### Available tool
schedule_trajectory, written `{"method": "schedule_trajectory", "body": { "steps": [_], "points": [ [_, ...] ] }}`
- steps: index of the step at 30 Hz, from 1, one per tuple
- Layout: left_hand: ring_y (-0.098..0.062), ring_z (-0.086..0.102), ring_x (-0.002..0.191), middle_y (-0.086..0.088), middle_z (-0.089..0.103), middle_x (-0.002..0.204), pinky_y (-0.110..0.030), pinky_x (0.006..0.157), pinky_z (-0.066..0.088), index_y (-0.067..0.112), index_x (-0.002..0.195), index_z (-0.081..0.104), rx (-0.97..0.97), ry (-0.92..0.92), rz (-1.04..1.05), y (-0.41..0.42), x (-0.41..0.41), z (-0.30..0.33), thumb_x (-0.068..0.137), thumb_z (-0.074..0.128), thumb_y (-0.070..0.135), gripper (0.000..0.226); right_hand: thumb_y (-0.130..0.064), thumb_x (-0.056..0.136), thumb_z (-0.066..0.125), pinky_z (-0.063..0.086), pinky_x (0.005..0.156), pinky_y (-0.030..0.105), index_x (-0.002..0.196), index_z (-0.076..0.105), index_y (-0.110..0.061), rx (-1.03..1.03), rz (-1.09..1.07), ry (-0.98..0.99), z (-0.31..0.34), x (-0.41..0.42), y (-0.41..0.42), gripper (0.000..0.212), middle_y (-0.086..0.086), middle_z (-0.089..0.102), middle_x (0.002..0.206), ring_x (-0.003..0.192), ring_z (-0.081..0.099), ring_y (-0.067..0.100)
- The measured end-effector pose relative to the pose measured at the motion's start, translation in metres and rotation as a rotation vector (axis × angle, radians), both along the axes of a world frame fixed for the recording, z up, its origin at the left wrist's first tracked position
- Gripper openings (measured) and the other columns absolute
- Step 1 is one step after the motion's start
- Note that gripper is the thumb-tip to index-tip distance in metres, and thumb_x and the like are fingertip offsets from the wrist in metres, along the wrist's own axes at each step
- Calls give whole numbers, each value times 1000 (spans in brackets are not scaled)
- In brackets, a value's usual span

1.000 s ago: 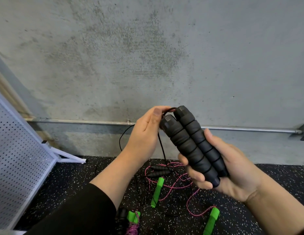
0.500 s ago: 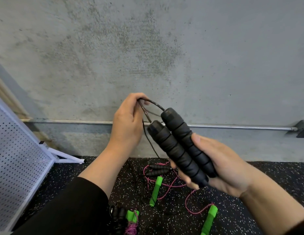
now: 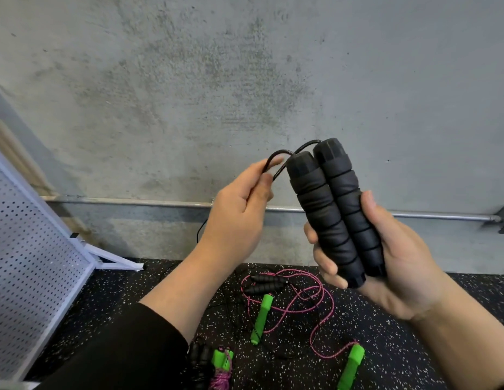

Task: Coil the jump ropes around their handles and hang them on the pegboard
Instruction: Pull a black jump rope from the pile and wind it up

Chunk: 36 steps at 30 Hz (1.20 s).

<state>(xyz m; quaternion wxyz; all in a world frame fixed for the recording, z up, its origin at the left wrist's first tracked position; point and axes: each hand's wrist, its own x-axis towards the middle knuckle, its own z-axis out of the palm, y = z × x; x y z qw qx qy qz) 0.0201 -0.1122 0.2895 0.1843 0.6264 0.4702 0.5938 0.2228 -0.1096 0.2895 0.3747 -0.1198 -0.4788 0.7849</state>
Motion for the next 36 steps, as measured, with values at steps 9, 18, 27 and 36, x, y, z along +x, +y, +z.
{"method": "schedule_trajectory", "body": {
  "steps": [9, 18, 27, 36],
  "points": [
    [-4, 42, 55, 11, 52, 68, -19, 52, 33, 59, 109, 68, -158, -156, -150, -4, -5, 3, 103, 44, 35, 35, -51, 99, 50, 46, 50, 31, 121, 60, -3, 25, -94, -35, 3, -5, 3, 53, 23, 60, 96, 58, 51, 27],
    [-3, 40, 53, 7, 50, 65, -18, 52, 32, 36, 75, 51, -433, 229, -79, -4, 11, -11, 108, 43, 19, 37, -40, 101, 37, 37, 45, 28, 123, 57, 1, -93, -275, -179, -3, -10, 4, 50, 25, 56, 90, 58, 46, 28],
    [-12, 36, 51, 1, 46, 59, -33, 55, 29, 14, 66, 47, -590, 276, -67, 0, 14, -14, 104, 48, 19, 38, -38, 93, 48, 45, 53, 36, 111, 65, -42, 307, -474, -643, -12, -14, 11, 25, 12, 62, 77, 61, 54, 24],
    [-9, 22, 47, 8, 39, 59, -25, 47, 18, 14, 73, 59, -848, -216, -223, -5, 20, -20, 96, 50, 19, 26, -38, 96, 60, 46, 81, 22, 131, 47, -55, 773, -630, -1167, -26, -9, 18, 41, -15, 57, 102, 90, 56, -3]
  ]
}}
